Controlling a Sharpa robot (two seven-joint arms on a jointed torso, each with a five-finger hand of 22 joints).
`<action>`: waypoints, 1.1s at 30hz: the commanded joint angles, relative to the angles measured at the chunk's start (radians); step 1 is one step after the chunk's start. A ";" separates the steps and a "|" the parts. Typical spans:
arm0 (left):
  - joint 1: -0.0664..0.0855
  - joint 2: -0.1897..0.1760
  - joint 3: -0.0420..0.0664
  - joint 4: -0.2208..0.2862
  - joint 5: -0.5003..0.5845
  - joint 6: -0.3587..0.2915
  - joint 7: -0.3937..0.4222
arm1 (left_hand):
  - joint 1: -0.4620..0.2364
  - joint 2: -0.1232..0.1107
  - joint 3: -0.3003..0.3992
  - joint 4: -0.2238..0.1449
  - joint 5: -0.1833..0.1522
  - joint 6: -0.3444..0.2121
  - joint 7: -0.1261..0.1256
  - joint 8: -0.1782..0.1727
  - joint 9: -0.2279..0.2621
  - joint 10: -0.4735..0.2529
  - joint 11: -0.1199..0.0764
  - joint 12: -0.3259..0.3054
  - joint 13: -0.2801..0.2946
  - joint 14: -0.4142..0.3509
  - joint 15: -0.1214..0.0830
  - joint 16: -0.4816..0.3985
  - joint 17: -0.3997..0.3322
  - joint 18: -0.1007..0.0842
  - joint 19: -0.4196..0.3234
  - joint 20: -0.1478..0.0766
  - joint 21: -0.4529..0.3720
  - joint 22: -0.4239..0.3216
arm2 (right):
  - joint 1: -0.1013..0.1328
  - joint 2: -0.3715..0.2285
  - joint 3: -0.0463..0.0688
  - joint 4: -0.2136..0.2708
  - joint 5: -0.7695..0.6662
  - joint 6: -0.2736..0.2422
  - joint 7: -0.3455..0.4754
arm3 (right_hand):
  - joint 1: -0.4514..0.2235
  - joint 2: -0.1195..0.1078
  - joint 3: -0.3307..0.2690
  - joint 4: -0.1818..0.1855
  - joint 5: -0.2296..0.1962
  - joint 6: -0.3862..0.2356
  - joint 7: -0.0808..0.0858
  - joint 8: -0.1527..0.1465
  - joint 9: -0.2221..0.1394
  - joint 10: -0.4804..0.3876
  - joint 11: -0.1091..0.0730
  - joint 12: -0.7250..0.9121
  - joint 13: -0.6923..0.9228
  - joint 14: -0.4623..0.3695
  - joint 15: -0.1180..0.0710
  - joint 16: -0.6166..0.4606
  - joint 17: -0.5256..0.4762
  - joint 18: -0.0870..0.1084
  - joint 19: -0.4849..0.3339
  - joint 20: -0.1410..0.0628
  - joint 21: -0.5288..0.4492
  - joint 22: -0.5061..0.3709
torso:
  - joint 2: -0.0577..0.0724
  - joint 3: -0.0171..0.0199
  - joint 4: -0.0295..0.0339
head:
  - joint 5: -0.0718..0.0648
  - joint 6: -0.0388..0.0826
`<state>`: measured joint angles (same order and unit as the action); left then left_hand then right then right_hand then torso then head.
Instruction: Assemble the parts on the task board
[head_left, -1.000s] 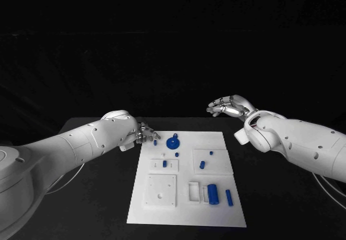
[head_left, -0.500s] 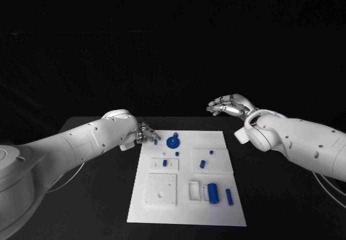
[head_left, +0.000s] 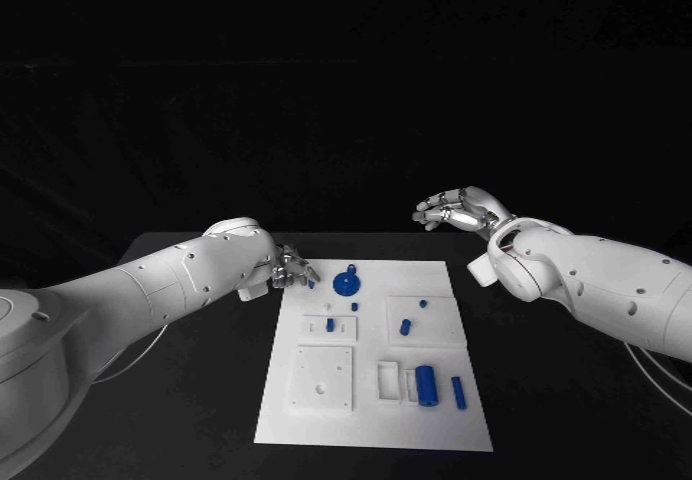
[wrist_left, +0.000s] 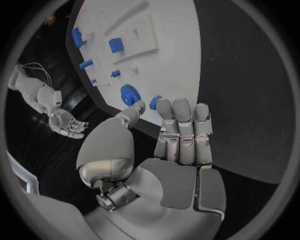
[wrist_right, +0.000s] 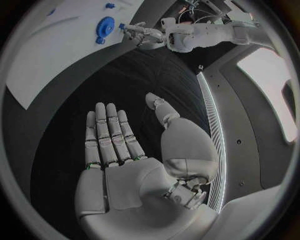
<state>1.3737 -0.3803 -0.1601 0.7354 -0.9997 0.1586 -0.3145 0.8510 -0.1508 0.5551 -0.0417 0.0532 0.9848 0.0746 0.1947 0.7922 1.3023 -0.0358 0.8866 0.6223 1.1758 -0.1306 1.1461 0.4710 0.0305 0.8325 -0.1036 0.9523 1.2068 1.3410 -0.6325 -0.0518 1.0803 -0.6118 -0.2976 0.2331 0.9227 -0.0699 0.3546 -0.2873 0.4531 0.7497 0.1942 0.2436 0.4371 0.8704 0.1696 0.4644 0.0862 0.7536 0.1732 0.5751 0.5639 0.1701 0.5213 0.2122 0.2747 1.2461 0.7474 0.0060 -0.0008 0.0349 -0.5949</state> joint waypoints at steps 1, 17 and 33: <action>0.000 0.001 0.000 0.000 0.017 0.026 0.019 | 0.000 0.018 -0.002 -0.010 -0.001 0.008 0.000 0.007 -0.002 0.004 -0.003 0.003 0.001 -0.004 -0.001 0.004 0.001 -0.014 -0.006 -0.119 -0.006 0.002 | 0.001 0.001 0.001 0.000 0.002 -0.005 0.004 | -0.007 0.000 0.001 0.003 -0.003 0.001 0.032 0.007 -0.001 -0.001 0.006 -0.006 -0.002 -0.008 -0.002 0.004 -0.002 0.002 -0.007 0.000 -0.005 0.001 | 0.001 0.0001 -0.0008 | 0.001 -0.001; 0.000 0.005 0.000 -0.009 0.050 0.023 0.025 | -0.004 0.085 -0.011 -0.027 -0.001 0.016 -0.001 0.008 -0.014 0.008 -0.004 0.002 0.000 -0.003 -0.002 0.006 0.001 -0.015 -0.004 -0.120 -0.011 0.008 | 0.001 0.002 0.001 0.001 0.002 -0.006 0.007 | -0.006 0.000 0.001 0.003 -0.002 0.002 0.032 0.008 -0.002 0.001 0.006 -0.006 -0.003 -0.007 -0.003 0.006 -0.003 0.003 -0.007 0.000 -0.006 0.002 | 0.001 -0.0012 -0.0017 | -0.003 -0.005; 0.000 0.001 0.000 -0.011 0.052 0.030 0.036 | 0.049 0.153 0.011 -0.105 0.001 0.030 -0.003 0.014 -0.025 0.014 -0.005 0.000 -0.002 -0.001 -0.002 0.008 0.000 -0.017 -0.001 -0.120 -0.014 0.018 | 0.001 0.003 0.001 0.001 0.003 -0.004 0.005 | -0.008 0.000 0.001 0.004 -0.002 0.002 0.032 0.008 -0.002 0.001 0.006 -0.005 -0.004 -0.008 -0.002 0.006 -0.003 0.003 -0.007 0.001 -0.007 0.003 | 0.000 0.0004 -0.0002 | -0.003 -0.009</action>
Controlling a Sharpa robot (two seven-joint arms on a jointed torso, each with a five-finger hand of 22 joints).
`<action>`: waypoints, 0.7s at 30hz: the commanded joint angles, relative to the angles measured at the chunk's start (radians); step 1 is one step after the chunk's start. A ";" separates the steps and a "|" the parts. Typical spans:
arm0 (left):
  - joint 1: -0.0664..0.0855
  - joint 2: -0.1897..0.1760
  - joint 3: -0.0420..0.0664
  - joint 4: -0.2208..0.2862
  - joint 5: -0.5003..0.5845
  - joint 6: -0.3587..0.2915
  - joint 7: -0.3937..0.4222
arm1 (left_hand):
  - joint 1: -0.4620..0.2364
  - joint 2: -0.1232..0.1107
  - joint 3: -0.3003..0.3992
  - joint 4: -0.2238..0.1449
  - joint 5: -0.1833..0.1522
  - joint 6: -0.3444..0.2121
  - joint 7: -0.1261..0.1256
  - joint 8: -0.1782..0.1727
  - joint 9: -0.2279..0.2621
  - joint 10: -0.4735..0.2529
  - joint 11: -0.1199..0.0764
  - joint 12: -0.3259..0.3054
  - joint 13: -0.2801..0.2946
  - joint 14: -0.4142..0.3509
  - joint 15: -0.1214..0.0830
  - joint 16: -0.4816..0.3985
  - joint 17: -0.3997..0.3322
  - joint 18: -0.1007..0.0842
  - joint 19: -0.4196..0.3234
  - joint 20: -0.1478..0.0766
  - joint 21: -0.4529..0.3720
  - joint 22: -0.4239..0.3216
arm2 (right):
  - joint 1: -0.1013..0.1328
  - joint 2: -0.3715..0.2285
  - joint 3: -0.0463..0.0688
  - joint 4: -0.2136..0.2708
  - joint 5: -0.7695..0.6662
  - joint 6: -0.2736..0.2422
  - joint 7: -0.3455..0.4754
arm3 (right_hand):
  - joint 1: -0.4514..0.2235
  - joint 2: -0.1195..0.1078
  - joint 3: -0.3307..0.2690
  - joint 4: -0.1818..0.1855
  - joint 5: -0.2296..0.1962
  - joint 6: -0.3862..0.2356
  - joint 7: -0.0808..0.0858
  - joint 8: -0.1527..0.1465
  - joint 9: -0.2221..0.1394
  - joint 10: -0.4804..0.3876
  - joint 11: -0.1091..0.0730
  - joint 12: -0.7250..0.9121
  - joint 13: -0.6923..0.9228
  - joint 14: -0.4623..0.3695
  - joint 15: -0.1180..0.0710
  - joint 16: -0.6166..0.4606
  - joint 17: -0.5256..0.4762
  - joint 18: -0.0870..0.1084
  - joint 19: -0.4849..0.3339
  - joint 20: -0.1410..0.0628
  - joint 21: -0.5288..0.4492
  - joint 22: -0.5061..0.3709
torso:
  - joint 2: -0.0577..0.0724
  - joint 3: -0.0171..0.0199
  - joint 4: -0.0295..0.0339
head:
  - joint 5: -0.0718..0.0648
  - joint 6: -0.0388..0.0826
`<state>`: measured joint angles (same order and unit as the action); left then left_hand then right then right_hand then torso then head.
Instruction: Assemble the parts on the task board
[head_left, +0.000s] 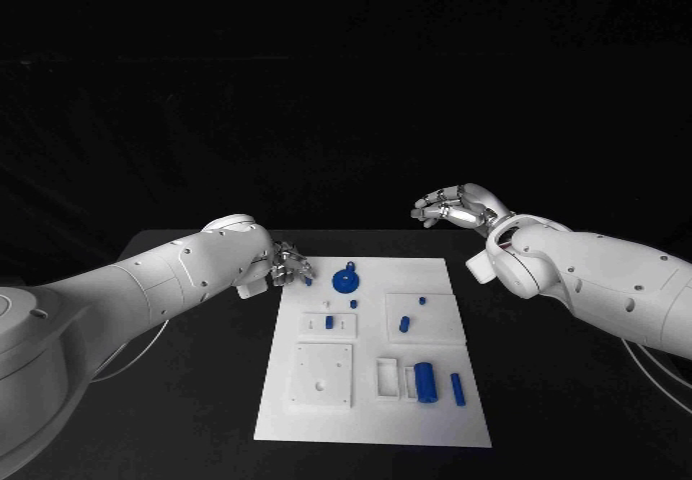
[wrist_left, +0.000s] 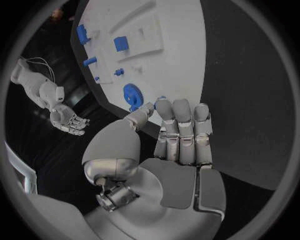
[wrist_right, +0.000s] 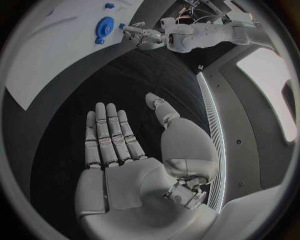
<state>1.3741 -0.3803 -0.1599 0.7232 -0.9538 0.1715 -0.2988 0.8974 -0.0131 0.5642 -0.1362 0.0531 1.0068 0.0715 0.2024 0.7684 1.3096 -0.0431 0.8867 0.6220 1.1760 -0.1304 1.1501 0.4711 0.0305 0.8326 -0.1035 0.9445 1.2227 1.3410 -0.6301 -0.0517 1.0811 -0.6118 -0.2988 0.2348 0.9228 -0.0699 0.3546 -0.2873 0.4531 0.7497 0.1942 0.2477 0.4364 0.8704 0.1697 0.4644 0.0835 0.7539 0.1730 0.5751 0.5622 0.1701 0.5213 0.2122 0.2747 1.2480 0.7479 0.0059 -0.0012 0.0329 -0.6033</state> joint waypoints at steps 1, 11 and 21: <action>0.000 0.001 0.000 0.002 0.006 0.015 0.021 | 0.005 0.019 0.003 -0.013 0.001 0.009 0.000 0.007 -0.002 0.007 0.002 0.000 -0.002 -0.001 -0.002 0.004 0.000 -0.017 -0.001 -0.120 -0.007 0.002 | 0.001 0.001 0.001 0.000 0.003 -0.003 0.004 | -0.008 0.000 0.001 0.004 -0.002 0.002 0.032 0.004 -0.002 0.001 0.006 -0.005 -0.002 -0.008 -0.002 0.006 -0.002 0.003 -0.007 0.001 -0.007 0.001 | 0.000 0.0003 0.0002 | -0.001 -0.001; 0.000 -0.003 0.000 0.002 0.006 -0.002 0.027 | 0.028 0.053 0.019 -0.045 0.002 0.023 -0.003 0.014 -0.005 0.014 0.000 0.001 -0.002 0.004 -0.003 0.008 0.000 -0.018 0.005 -0.120 -0.008 0.006 | 0.001 0.002 0.001 -0.002 0.003 -0.002 0.004 | -0.010 -0.001 0.000 0.004 -0.001 0.002 0.032 0.004 -0.002 0.002 0.005 -0.005 -0.002 -0.008 -0.002 0.007 -0.003 0.003 -0.007 0.001 -0.008 0.002 | 0.000 0.0012 0.0002 | -0.001 -0.002; -0.001 -0.014 0.000 0.013 0.041 -0.040 0.036 | 0.054 0.041 0.100 -0.042 0.026 0.050 -0.012 0.026 -0.010 0.040 -0.009 0.007 -0.001 0.027 -0.008 0.020 0.004 -0.017 0.028 -0.124 -0.004 0.013 | 0.001 0.003 0.001 -0.005 0.005 0.000 0.004 | -0.011 0.000 0.000 0.005 0.000 0.002 0.032 0.005 -0.003 0.002 0.005 -0.005 -0.003 -0.008 -0.002 0.007 -0.003 0.003 -0.007 0.001 -0.008 0.002 | 0.000 0.0010 0.0005 | 0.000 0.000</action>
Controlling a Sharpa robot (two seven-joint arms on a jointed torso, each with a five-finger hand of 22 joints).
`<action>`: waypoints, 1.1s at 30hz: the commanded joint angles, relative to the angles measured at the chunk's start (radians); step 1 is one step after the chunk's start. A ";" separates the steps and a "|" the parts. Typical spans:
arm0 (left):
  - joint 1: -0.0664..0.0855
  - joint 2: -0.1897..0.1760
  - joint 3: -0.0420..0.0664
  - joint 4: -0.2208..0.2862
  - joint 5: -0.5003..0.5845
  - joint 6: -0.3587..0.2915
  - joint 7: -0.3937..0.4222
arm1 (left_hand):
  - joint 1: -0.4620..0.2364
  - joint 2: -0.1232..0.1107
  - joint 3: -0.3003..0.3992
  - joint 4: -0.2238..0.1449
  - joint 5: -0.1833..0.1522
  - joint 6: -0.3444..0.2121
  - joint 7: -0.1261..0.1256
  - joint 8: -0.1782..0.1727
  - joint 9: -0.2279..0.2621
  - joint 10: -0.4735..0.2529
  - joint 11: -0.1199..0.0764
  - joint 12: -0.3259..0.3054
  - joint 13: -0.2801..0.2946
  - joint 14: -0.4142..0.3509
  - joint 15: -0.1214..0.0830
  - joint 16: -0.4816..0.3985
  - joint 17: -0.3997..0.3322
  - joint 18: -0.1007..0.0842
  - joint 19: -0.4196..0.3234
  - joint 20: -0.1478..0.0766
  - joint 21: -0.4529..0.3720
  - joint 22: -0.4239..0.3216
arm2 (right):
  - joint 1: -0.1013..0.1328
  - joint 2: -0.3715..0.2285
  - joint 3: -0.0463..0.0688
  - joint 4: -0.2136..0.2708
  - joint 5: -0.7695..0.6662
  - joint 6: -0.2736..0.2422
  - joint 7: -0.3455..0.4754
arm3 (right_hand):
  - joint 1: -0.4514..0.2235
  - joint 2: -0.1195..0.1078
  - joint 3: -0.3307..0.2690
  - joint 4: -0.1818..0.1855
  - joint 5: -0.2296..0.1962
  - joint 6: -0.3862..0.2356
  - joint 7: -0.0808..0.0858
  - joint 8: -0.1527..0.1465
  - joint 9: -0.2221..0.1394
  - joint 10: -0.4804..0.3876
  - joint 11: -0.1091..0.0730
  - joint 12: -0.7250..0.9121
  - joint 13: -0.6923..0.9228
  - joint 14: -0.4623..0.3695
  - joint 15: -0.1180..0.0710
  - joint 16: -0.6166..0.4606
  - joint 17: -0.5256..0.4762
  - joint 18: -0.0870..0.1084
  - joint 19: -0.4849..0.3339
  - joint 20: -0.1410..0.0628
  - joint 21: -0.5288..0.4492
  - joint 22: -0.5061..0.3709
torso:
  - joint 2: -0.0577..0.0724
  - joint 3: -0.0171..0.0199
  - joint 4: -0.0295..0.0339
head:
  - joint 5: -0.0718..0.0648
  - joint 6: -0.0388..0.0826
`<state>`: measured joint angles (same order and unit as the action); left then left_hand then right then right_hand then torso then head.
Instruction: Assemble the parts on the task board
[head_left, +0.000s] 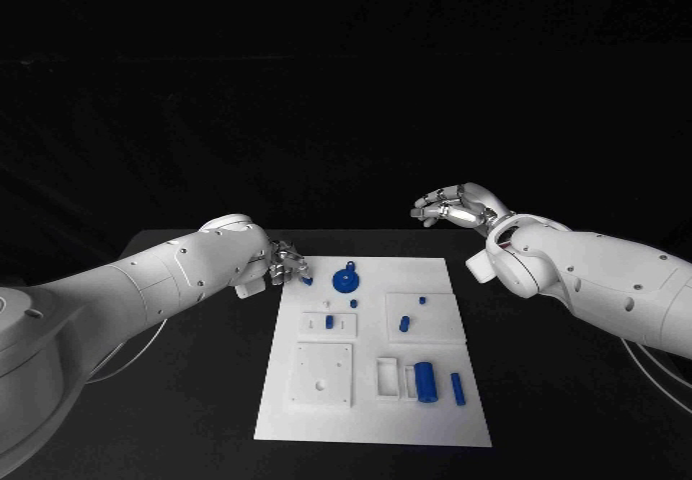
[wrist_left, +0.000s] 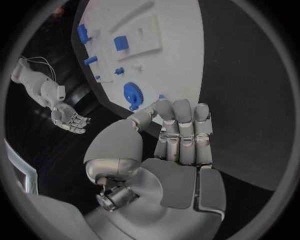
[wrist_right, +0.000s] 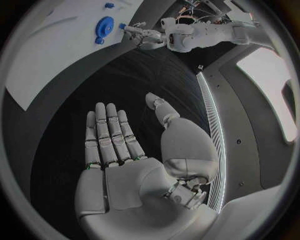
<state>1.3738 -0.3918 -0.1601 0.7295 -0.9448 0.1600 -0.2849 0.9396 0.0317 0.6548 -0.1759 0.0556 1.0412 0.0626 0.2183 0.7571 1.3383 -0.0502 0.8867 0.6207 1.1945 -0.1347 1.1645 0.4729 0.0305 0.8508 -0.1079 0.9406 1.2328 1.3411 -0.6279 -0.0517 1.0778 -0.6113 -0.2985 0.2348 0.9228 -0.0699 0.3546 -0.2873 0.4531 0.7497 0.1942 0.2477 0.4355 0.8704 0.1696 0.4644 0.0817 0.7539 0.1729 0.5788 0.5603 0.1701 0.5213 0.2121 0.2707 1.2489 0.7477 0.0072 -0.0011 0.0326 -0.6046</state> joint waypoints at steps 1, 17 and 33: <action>0.000 -0.004 0.000 0.009 0.036 -0.035 0.023 | 0.011 -0.006 0.013 -0.004 0.036 0.019 -0.004 0.012 0.001 0.016 -0.004 0.008 0.000 0.012 -0.005 0.008 0.003 -0.017 0.014 -0.121 0.001 0.004 | 0.001 0.001 0.001 -0.002 0.004 0.000 0.004 | -0.011 0.000 0.000 0.005 0.000 0.002 0.032 0.005 -0.002 0.002 0.005 -0.005 -0.001 -0.008 -0.002 0.004 -0.001 0.003 -0.007 0.001 -0.004 0.001 | 0.000 -0.0001 0.0004 | 0.000 0.001; 0.005 -0.121 0.001 0.212 0.171 -0.187 0.019 | -0.011 -0.027 0.027 -0.037 0.171 0.064 -0.023 0.034 -0.002 0.063 -0.023 0.023 0.006 0.061 -0.020 0.029 0.009 -0.008 0.062 -0.135 0.016 0.016 | 0.001 -0.011 0.001 0.000 0.008 -0.001 0.003 | -0.012 0.000 0.000 0.005 0.000 0.002 0.031 0.005 -0.002 0.002 0.005 -0.005 -0.002 -0.008 -0.002 0.004 -0.002 0.003 -0.007 0.002 -0.005 0.002 | -0.002 0.0000 0.0044 | 0.004 0.010; 0.007 -0.320 -0.006 0.552 0.196 -0.358 0.040 | -0.034 -0.046 0.028 -0.056 0.289 0.100 -0.037 0.054 0.003 0.066 -0.036 0.037 0.017 0.073 -0.026 0.039 0.011 -0.006 0.081 -0.141 0.019 0.023 | 0.001 -0.021 0.001 0.001 0.010 0.001 0.003 | -0.016 -0.001 -0.002 0.006 0.002 0.003 0.031 0.005 -0.003 0.003 0.005 -0.005 -0.003 -0.009 -0.002 0.005 -0.003 0.004 -0.006 0.002 -0.006 0.003 | 0.002 -0.0011 0.0000 | 0.021 0.008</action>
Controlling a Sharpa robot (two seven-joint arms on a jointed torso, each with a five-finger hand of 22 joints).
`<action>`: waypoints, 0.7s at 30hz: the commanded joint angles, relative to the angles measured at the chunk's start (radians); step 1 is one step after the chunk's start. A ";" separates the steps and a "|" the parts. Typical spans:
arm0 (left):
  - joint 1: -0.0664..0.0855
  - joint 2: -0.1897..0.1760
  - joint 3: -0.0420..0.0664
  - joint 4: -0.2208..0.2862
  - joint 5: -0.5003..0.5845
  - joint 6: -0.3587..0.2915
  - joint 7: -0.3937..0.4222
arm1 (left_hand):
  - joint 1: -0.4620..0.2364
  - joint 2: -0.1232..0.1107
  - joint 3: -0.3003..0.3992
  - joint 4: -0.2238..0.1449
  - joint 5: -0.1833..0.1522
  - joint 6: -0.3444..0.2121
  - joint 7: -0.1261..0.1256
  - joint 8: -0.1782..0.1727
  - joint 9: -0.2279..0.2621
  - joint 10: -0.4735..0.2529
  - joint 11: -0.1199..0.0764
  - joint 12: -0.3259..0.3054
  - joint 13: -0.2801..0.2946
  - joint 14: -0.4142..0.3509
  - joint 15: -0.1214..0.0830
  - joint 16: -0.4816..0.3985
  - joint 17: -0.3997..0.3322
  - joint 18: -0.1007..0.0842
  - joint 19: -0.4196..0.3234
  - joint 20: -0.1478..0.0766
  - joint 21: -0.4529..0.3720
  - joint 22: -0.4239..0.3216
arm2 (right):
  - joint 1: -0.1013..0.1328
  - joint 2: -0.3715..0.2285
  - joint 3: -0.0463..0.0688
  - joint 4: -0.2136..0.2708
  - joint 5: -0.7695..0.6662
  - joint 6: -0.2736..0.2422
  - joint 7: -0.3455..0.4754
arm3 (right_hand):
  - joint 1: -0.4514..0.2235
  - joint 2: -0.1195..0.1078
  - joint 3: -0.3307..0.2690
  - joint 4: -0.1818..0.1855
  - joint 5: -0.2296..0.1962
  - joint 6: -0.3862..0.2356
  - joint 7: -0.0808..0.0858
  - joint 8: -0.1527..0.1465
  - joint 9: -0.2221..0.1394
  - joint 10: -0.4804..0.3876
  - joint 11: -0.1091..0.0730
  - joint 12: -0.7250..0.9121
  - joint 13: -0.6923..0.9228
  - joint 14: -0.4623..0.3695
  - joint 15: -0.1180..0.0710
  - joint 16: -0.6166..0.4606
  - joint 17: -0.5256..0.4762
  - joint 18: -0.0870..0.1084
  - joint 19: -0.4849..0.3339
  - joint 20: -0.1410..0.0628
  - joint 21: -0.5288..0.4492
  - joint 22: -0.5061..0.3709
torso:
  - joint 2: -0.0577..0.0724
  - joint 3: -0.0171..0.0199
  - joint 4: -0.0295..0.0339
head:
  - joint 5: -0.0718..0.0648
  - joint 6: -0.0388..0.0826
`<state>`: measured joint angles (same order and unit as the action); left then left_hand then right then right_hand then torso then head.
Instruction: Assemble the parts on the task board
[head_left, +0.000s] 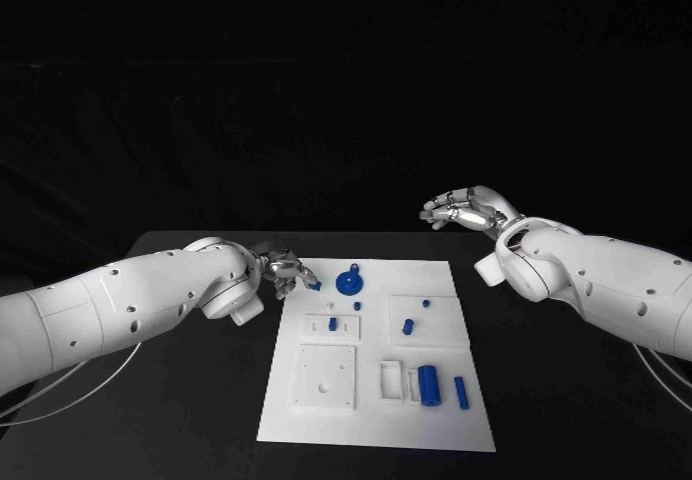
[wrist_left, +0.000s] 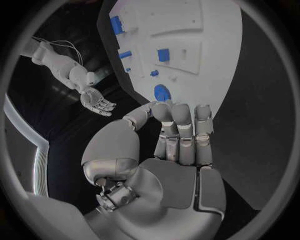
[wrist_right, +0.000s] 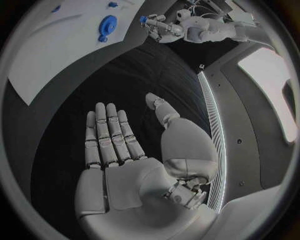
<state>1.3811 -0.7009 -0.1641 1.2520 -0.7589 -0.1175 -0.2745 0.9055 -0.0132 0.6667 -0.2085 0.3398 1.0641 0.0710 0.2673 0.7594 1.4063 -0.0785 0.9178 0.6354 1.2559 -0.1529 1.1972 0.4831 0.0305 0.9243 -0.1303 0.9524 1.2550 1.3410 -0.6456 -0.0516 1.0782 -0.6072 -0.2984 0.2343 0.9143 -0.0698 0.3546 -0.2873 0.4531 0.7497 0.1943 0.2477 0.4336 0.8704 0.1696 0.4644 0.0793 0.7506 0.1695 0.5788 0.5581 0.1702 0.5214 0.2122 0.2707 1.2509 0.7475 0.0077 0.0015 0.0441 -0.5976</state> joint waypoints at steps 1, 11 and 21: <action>-0.001 -0.019 -0.004 0.043 0.008 -0.087 0.031 | 0.000 -0.003 0.016 -0.024 0.005 0.078 -0.046 0.006 0.001 -0.002 -0.009 0.007 0.002 0.013 -0.009 0.007 0.001 -0.005 0.009 -0.119 0.007 0.001 | 0.001 -0.004 0.001 0.000 0.006 0.001 0.003 | -0.008 -0.001 -0.002 0.006 0.002 0.003 0.031 0.005 -0.001 0.003 0.005 -0.005 -0.001 -0.006 0.002 0.005 -0.001 0.004 -0.006 0.002 -0.006 0.001 | 0.002 -0.0020 -0.0021 | 0.011 0.001; -0.001 -0.070 -0.048 0.129 -0.062 -0.153 0.036 | 0.001 -0.052 0.019 -0.024 0.111 0.123 -0.062 0.032 0.015 0.006 -0.024 0.025 0.013 0.025 -0.010 0.025 0.007 -0.005 0.018 -0.122 0.010 0.009 | 0.001 -0.009 0.001 0.001 0.006 0.012 0.002 | -0.020 -0.003 -0.008 0.008 0.014 0.003 0.031 0.007 -0.003 0.004 0.005 -0.005 -0.005 -0.006 0.002 0.007 -0.004 0.005 -0.005 0.002 -0.010 0.004 | 0.000 -0.0024 0.0007 | 0.020 -0.012; -0.005 -0.077 -0.074 0.149 -0.121 -0.172 -0.007 | 0.006 -0.064 0.019 -0.020 0.134 0.141 -0.070 0.041 0.024 0.010 -0.032 0.053 0.027 0.031 -0.017 0.052 0.018 -0.003 0.026 -0.126 0.017 0.019 | 0.001 -0.011 0.001 0.003 0.006 0.011 0.001 | -0.022 -0.003 -0.008 0.008 0.017 0.003 0.031 0.007 -0.003 0.004 0.005 -0.005 -0.005 -0.007 0.002 0.008 -0.005 0.005 -0.005 0.002 -0.011 0.005 | 0.000 -0.0019 0.0004 | 0.041 -0.022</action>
<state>1.3783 -0.7796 -0.2369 1.3963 -0.8393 -0.2669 -0.2704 0.8998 -0.0791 0.6782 -0.2283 0.4715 1.0838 0.0585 0.3052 0.7772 1.4195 -0.1044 0.9644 0.6608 1.2786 -0.1619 1.2437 0.5003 0.0305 0.9438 -0.1358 0.9635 1.2727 1.3410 -0.6557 -0.0517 1.0800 -0.6055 -0.2928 0.2341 0.9015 -0.0725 0.3489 -0.2816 0.4648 0.7497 0.1943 0.2489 0.4310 0.8704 0.1696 0.4644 0.0747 0.7505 0.1695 0.5828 0.5540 0.1701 0.5214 0.2121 0.2663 1.2544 0.7477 0.0060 0.0020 0.0802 -0.6171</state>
